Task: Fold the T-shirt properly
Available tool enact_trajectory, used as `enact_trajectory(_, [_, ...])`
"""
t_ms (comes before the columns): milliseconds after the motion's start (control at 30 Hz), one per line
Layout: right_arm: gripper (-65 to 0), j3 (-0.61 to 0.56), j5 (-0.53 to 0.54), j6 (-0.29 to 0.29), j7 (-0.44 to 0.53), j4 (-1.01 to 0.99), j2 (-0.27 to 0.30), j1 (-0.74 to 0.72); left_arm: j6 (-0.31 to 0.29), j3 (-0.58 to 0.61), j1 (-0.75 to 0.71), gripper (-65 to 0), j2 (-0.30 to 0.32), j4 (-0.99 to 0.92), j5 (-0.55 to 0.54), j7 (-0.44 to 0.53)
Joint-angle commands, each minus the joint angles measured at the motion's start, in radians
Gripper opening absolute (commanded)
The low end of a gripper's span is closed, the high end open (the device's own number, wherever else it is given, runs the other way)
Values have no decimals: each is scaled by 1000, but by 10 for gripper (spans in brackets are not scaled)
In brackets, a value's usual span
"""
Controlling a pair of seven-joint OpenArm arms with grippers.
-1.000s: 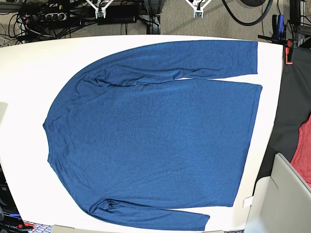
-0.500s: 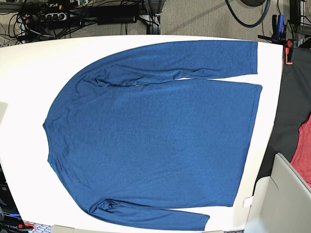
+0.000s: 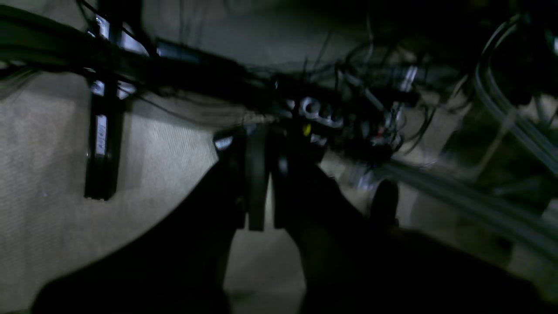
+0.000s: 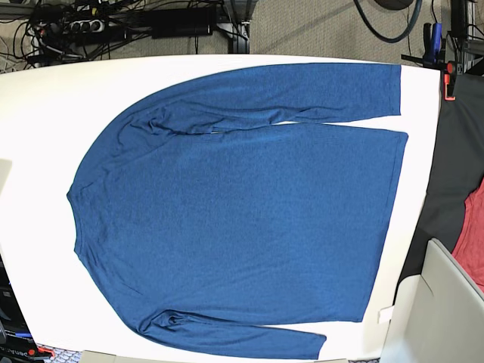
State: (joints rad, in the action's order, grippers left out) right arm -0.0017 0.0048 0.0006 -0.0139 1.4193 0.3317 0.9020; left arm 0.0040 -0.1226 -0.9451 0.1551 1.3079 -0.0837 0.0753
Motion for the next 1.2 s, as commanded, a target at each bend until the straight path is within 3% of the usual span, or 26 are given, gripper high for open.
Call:
enact_trajectory(0, [-649,27,5,-3,19,56,8,33,3,-9,-42,-647,5,57,-26,13])
enact_trajectory(200, [-649,167,5,-3,16,306,-15,127,1,-25,-134,-647,11,405,-150,-124])
enact_trajectory(367, [-649,257,5,-3,16,518,-16,202,1,-53,-185,-647,11,688,-166,-248])
enact_trajectory(667, [-647,325,5,-3,15,619,-15,156,1,-70,-90,-646,11,760,-166,-271])
enact_trajectory(733, [-647,325,5,-1,9,619,-13,131,1,-70,-44,-645,11,760,-166,-317])
enact_trajectory(867, [-645,317,5,2,-123,619,-15,21,1,-71,105,-629,11,760,-166,-507])
enact_trajectory(1000, [-586,312,8,3,-283,618,-18,-114,1,-73,269,-608,11,760,-166,-691])
enact_trajectory(1167, [-521,299,44,5,-346,621,-42,-220,1,-142,426,-581,8,758,-166,-915])
